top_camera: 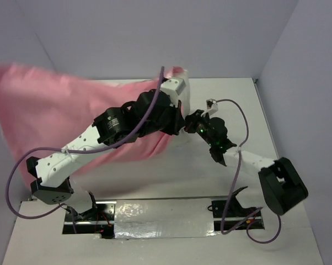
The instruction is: Put the pillow into the pillowcase
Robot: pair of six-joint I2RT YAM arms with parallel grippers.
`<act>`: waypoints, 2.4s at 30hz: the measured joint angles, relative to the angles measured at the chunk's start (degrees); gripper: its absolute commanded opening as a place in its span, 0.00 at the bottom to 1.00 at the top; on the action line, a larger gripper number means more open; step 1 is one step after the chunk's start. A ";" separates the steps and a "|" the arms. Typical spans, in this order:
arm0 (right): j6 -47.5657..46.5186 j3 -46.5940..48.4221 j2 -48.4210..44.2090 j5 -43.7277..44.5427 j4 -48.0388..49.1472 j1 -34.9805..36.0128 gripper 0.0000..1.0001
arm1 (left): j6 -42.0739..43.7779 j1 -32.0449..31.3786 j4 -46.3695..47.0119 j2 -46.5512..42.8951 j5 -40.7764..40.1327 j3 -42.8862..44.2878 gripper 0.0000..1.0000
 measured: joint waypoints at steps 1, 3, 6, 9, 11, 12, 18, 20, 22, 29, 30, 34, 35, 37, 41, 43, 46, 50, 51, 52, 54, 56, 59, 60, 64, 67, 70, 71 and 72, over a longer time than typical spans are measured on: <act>0.00 -1.22 -2.56 0.00 0.00 0.07 0.00 | -0.79 1.81 1.49 -1.64 1.73 -3.06 0.00; 0.33 -3.32 -7.23 -0.13 0.09 0.15 0.00 | -2.97 7.43 5.07 -4.00 5.68 -9.40 0.00; 1.16 -6.21 -12.33 -1.62 0.26 1.33 0.00 | -4.66 14.53 6.69 -3.67 8.41 -15.26 0.00; 1.36 -8.98 -16.04 -0.94 -2.75 1.84 0.00 | -5.75 17.73 7.98 0.35 9.33 -16.52 0.00; 1.38 -10.14 -18.38 -0.20 -6.21 1.57 0.00 | -5.97 18.27 8.79 4.04 10.25 -15.21 0.00; 1.42 -10.69 -19.85 0.13 -7.80 1.55 0.00 | -5.92 18.25 9.16 5.81 10.78 -14.10 0.00; 1.31 -11.85 -27.06 2.38 -15.17 1.49 0.00 | -5.62 18.21 10.91 13.51 15.72 -6.51 0.00; 0.83 -11.85 -26.97 3.28 -16.11 1.42 0.00 | -5.49 18.21 11.58 15.02 17.57 -4.63 0.00; 0.35 -11.85 -25.51 3.19 -16.15 1.31 0.00 | -5.35 18.21 12.52 16.50 19.63 -3.50 0.00; 0.50 -10.73 -11.45 -3.28 -13.86 1.49 0.14 | -1.62 15.85 10.88 22.95 22.97 2.43 0.56; 0.46 -10.75 -11.26 -3.82 -14.12 1.51 0.24 | -1.07 15.17 10.62 23.08 23.10 2.69 0.99; -2.45 -10.49 -17.38 -4.28 -17.84 1.88 0.68 | 0.63 12.79 9.86 20.96 21.11 1.25 0.99; -2.95 -10.34 -19.74 -4.04 -19.50 1.90 0.75 | 0.70 12.41 9.46 19.93 20.76 0.48 0.99; -4.02 -9.92 -25.27 -3.56 -24.39 1.36 0.85 | 1.11 11.87 7.76 18.21 18.91 0.33 0.99; -5.14 -8.79 -35.10 -3.56 -35.15 -3.65 0.91 | 0.92 9.66 6.08 15.50 13.90 0.90 0.99; -5.20 -8.76 -38.66 -3.87 -40.65 -8.76 0.91 | 0.72 7.13 3.98 15.58 9.42 2.91 0.99; -5.11 -8.76 -42.38 -2.54 -46.38 -19.10 0.92 | 0.70 4.20 -4.96 16.39 2.19 6.91 0.99; -5.81 -8.48 -43.30 -1.51 -52.17 -23.21 0.92 | 0.24 2.56 -11.87 20.37 -3.43 11.85 0.99; -5.95 -8.26 -43.32 -1.27 -53.16 -23.34 0.92 | 0.02 2.51 -13.22 21.81 -4.68 12.48 0.99; -6.05 -8.07 -43.17 -0.94 -54.21 -23.58 0.92 | -0.09 2.51 -14.34 23.15 -5.57 12.66 0.99; -6.25 -8.07 -43.15 -0.55 -55.80 -23.91 0.92 | -0.09 2.49 -15.52 25.55 -6.29 12.11 0.99; -6.38 -8.07 -43.17 0.00 -56.68 -24.22 0.92 | -0.11 2.51 -16.28 28.15 -7.04 11.39 0.99; -6.56 -8.07 -43.17 0.61 -57.61 -24.70 0.92 | -0.07 2.27 -16.59 31.95 -7.28 10.93 0.99; -6.60 -8.07 -43.17 0.74 -57.88 -24.83 0.92 | -0.04 2.19 -16.57 33.00 -7.32 10.58 0.99; -6.88 -8.07 -43.21 1.31 -58.64 -25.27 0.92 | -0.09 2.19 -16.33 36.52 -8.02 9.77 0.99; -7.15 -8.07 -43.63 1.53 -58.90 -25.44 0.92 | -0.90 2.51 -16.59 38.93 -9.84 9.53 0.70; -7.43 -8.00 -44.33 1.55 -58.93 -25.46 0.92 | -1.70 2.99 -15.93 39.47 -11.87 6.56 0.00; -7.45 -7.98 -44.48 1.46 -58.93 -25.49 0.92 | -1.75 3.30 -16.17 39.45 -12.28 5.86 0.00; -7.45 -7.98 -44.59 1.31 -58.88 -25.49 0.91 | -2.03 3.65 -16.13 39.43 -12.44 5.62 0.00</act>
